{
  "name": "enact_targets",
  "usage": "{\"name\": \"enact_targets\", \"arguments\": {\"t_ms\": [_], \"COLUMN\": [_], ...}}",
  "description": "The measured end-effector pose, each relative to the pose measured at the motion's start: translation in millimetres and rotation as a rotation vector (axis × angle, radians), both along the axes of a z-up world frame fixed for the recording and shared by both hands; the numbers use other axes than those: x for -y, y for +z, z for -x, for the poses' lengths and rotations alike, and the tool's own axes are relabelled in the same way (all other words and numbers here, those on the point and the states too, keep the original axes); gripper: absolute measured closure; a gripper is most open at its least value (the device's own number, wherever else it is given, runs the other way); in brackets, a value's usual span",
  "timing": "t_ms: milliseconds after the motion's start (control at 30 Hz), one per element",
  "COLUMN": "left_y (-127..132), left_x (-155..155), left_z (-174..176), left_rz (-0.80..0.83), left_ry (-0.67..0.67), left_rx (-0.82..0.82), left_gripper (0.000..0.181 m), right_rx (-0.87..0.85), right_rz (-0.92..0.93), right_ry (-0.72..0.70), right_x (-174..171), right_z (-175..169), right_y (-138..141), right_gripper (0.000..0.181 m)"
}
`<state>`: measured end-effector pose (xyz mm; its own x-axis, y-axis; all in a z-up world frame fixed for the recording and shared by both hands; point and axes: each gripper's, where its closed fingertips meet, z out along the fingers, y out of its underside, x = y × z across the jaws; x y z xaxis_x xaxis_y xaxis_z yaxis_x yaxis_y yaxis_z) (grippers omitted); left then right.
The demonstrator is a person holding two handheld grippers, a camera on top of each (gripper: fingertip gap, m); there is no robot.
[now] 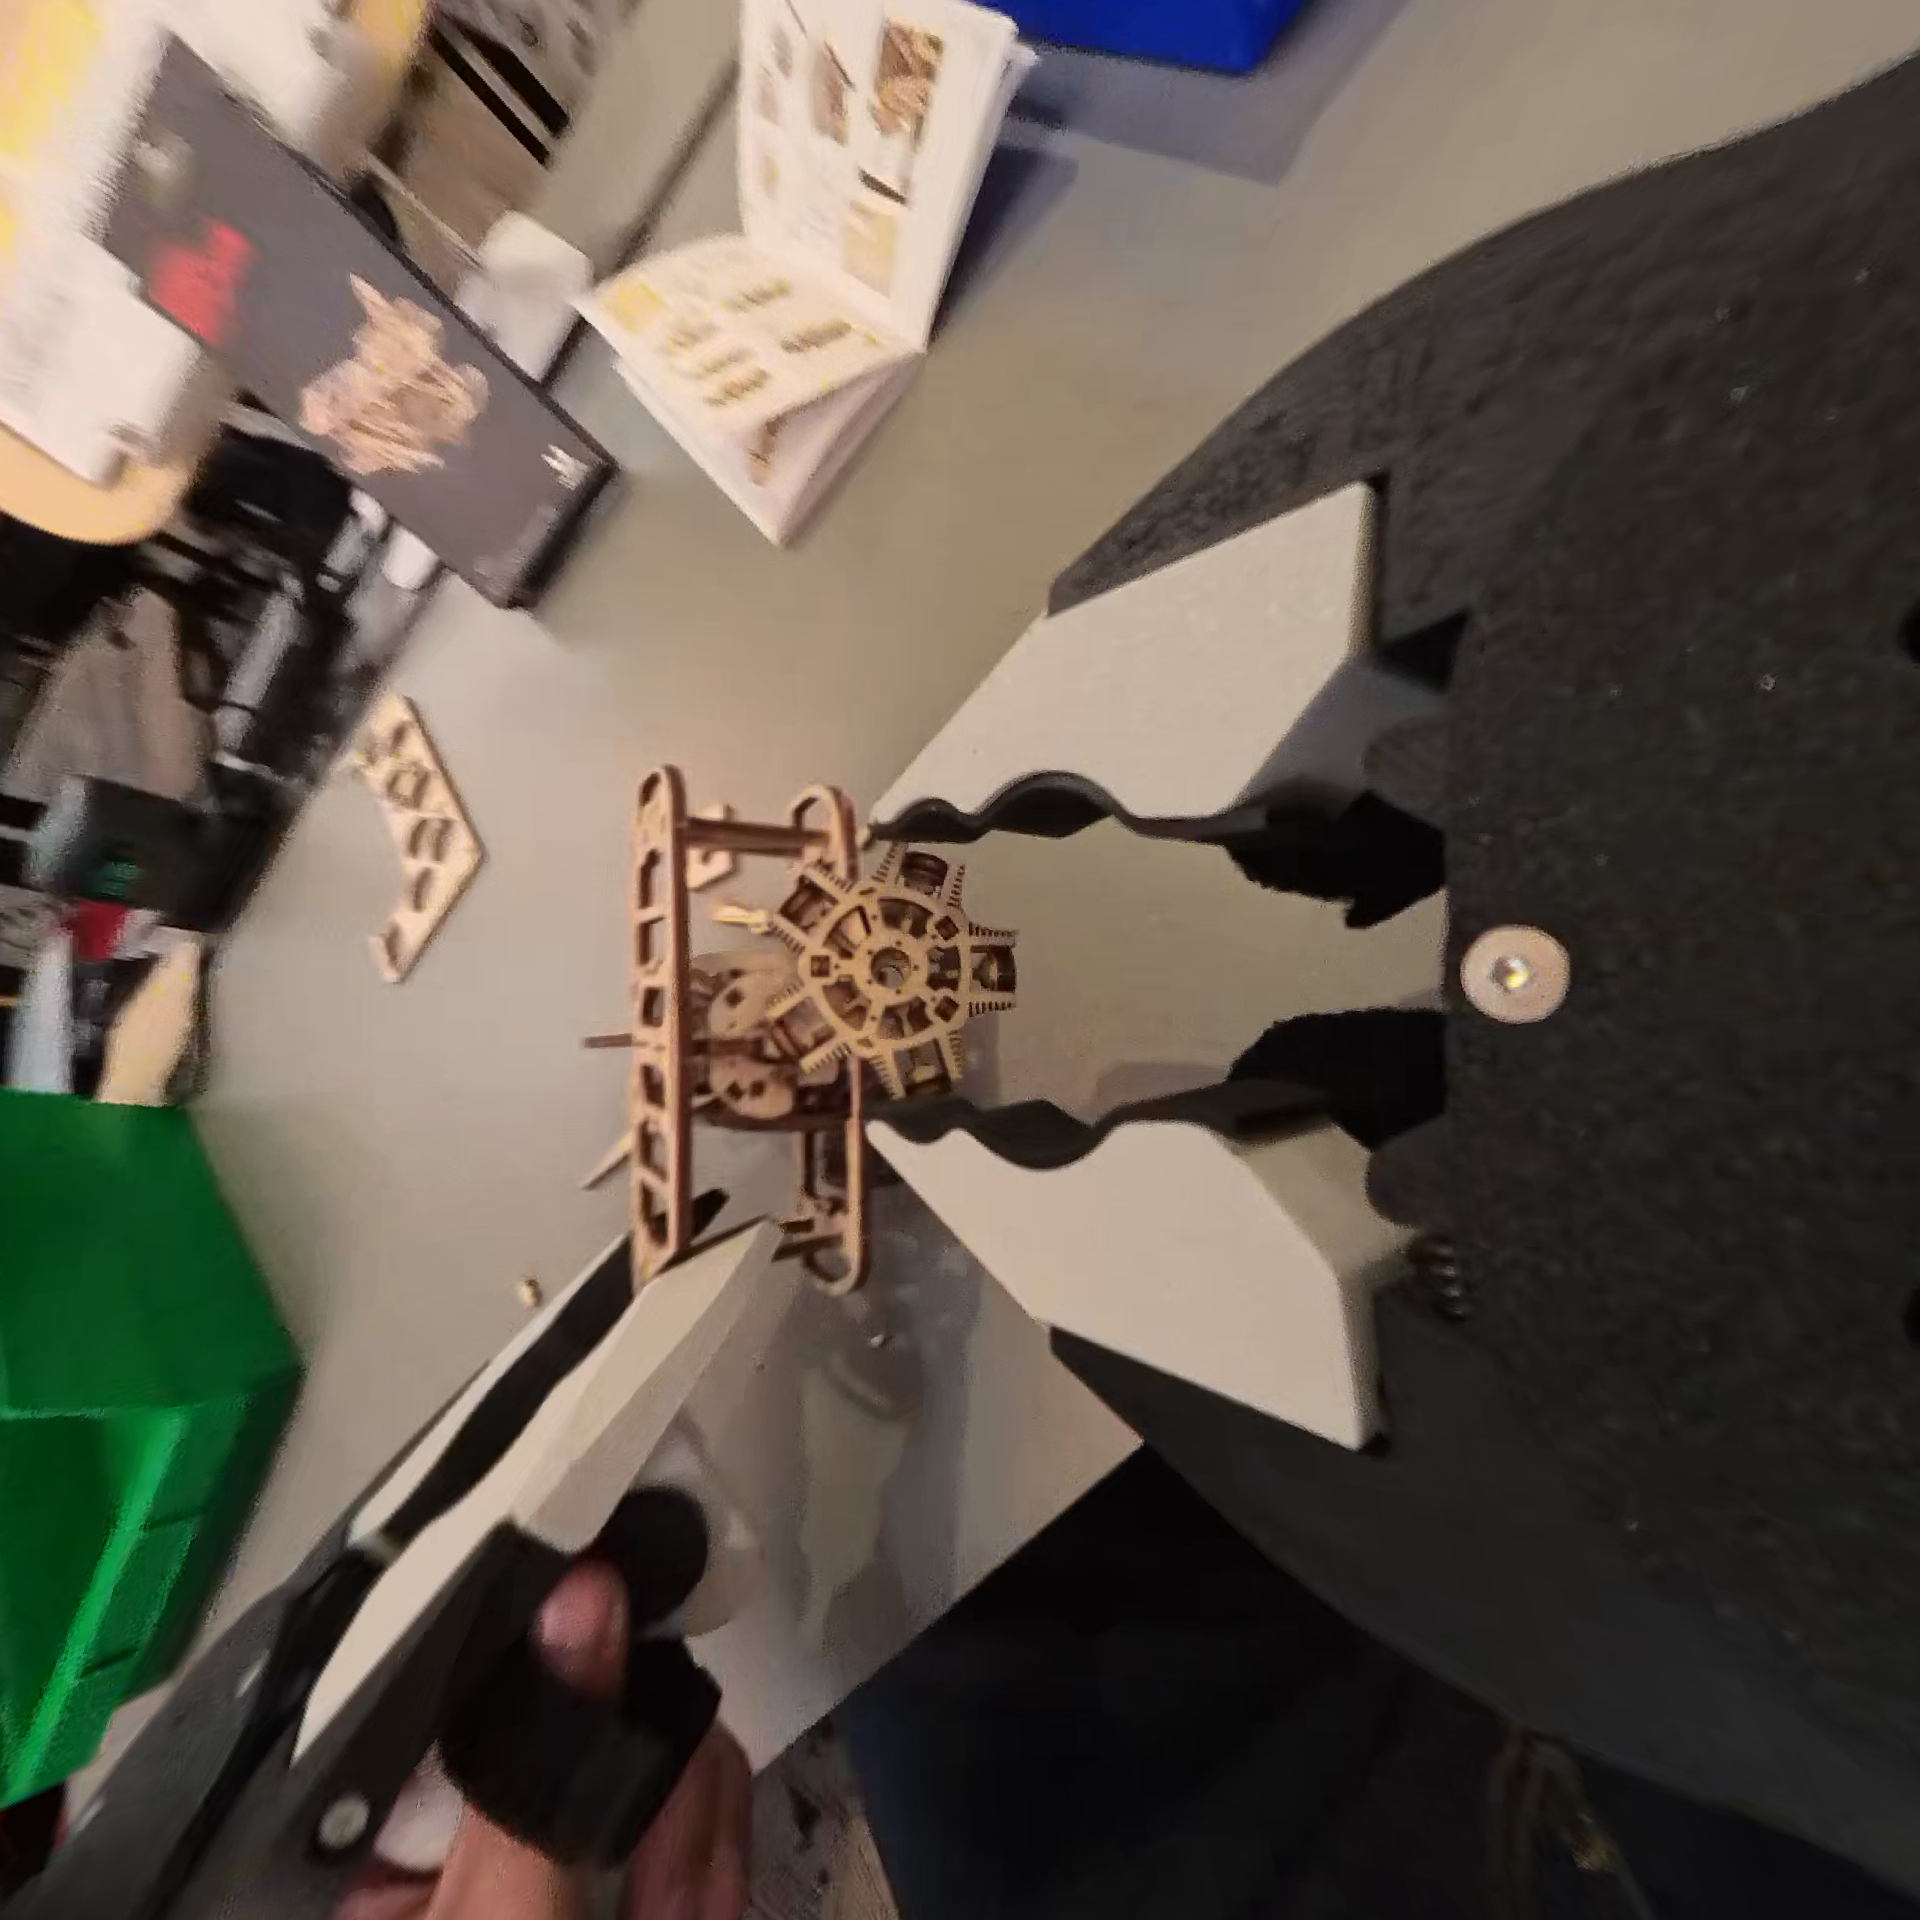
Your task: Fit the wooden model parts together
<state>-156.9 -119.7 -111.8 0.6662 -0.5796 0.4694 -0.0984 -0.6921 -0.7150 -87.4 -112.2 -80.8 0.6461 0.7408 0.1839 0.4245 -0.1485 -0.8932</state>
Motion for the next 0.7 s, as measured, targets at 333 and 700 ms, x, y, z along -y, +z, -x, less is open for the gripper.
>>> {"name": "enact_targets", "arguments": {"t_ms": [333, 700], "left_y": [3.4, 7.9], "left_x": [-0.2, 2.6], "left_z": [0.5, -4.7], "left_rz": [0.114, 0.121], "left_ry": [-0.003, -0.026], "left_rx": [0.164, 0.183], "left_gripper": [0.137, 0.138], "right_rx": [0.051, 0.091], "right_rz": [-0.078, -0.129], "right_ry": [0.006, 0.023], "right_x": [-4.1, -6.7], "right_z": [22.3, 26.8], "right_y": [16.0, 14.5], "right_gripper": [0.134, 0.133]}}
